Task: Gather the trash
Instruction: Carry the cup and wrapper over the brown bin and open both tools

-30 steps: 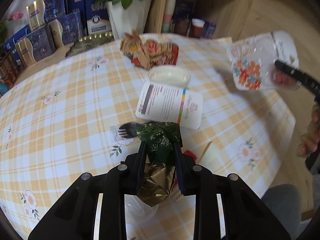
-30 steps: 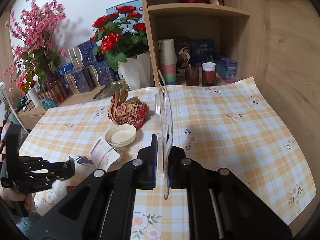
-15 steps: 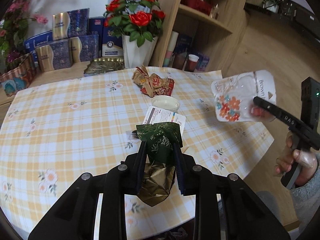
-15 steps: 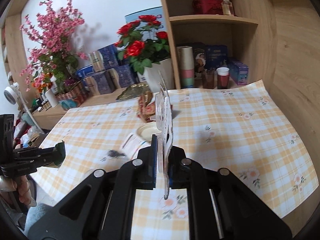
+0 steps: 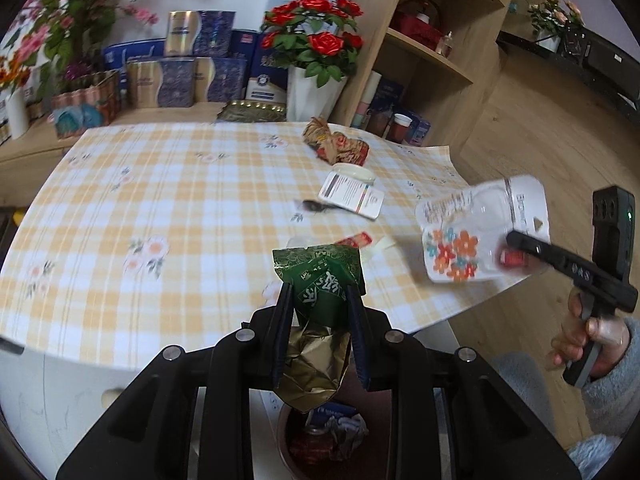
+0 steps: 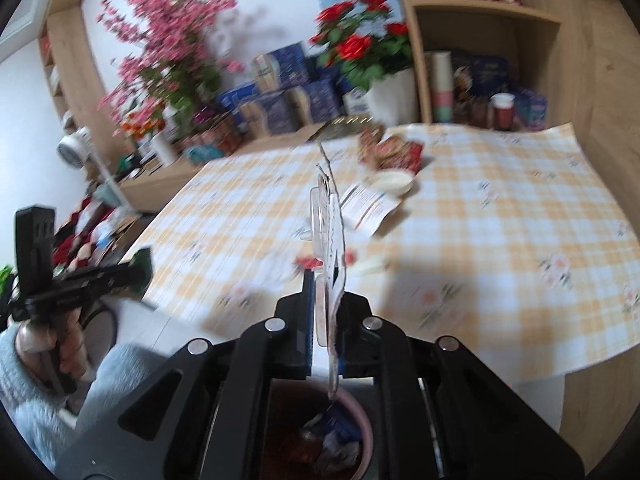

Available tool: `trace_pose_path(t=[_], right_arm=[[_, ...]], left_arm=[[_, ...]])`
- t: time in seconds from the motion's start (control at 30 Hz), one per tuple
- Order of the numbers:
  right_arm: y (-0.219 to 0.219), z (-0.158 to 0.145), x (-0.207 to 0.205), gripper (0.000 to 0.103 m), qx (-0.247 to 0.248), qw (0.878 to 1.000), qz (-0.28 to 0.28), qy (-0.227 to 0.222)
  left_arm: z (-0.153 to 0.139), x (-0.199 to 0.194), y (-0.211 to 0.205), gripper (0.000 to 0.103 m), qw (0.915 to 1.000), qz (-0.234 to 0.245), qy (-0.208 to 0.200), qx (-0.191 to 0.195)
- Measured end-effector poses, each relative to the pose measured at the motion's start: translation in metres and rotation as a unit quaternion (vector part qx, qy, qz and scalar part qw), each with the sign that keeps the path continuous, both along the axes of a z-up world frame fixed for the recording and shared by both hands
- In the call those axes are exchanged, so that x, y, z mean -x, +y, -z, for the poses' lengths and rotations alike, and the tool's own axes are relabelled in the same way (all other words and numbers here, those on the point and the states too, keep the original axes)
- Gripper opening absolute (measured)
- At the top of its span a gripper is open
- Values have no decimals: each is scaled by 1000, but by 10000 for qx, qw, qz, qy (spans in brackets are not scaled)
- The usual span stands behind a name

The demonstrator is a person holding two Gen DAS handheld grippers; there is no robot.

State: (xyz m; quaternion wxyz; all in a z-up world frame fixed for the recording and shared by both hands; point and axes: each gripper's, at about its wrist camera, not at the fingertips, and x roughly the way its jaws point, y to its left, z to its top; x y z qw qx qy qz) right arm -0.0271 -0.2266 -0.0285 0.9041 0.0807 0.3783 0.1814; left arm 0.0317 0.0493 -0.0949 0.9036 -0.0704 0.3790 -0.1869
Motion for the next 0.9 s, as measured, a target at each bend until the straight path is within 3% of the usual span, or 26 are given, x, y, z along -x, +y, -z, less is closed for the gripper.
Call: trace_pose_path(t=[0.37, 0.7, 0.9], right_arm=[[48, 48, 60, 11, 15, 9890, -1080, 1011], [65, 143, 51, 11, 221, 9664, -850, 2415], [76, 176, 40, 12, 434, 9553, -735, 2831]], left_arm=[[19, 41, 4, 26, 10000, 36, 29, -86], [28, 49, 4, 26, 9998, 47, 191, 30], [32, 51, 7, 26, 9996, 6, 273, 72]])
